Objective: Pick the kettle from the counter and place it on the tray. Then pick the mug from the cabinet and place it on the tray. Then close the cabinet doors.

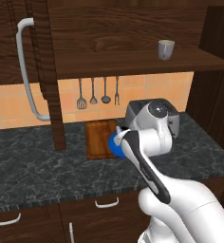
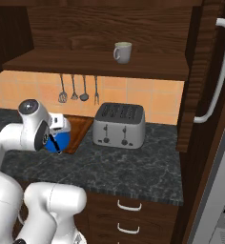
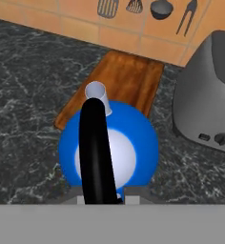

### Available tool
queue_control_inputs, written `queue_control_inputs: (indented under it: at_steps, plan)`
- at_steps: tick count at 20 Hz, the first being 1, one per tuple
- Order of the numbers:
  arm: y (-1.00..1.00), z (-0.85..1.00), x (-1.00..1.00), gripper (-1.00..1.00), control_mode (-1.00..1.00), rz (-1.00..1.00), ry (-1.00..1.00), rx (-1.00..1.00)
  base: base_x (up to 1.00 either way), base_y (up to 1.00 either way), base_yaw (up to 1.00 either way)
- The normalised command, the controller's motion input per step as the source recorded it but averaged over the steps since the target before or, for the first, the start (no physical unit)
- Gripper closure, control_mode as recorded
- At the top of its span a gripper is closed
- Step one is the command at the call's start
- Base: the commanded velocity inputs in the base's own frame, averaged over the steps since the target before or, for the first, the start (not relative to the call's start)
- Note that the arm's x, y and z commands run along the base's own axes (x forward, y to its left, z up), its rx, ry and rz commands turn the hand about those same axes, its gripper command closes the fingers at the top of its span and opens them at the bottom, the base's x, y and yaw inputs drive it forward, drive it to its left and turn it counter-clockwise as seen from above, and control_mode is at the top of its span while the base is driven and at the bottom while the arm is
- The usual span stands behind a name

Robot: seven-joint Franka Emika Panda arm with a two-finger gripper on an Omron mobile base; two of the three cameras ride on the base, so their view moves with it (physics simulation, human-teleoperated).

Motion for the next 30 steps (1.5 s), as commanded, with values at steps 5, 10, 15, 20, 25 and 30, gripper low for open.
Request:
queue_control_inputs:
  at_steps: [5,10,15,20,25,30]
  plan:
    - [0.30,0.17,0.44,1.00,-1.00,-0.06,-0.05,0.00,0.00,0.00,0.00]
    - [0.13,0.09,0.63,1.00,-1.00,-0.02,0.00,0.00,0.00,0.00,0.00]
    - [0.00,-0.01,0.69,1.00,-1.00,0.00,0.05,0.00,0.00,0.00,0.00]
    - [0.01,-0.06,0.73,1.00,-1.00,-0.03,0.05,0.00,0.00,0.00,0.00]
    - [0.07,-0.01,0.64,1.00,-1.00,-0.02,0.23,0.00,0.00,0.00,0.00]
    - [0.06,-0.05,0.46,1.00,-1.00,0.00,0.07,0.00,0.00,0.00,0.00]
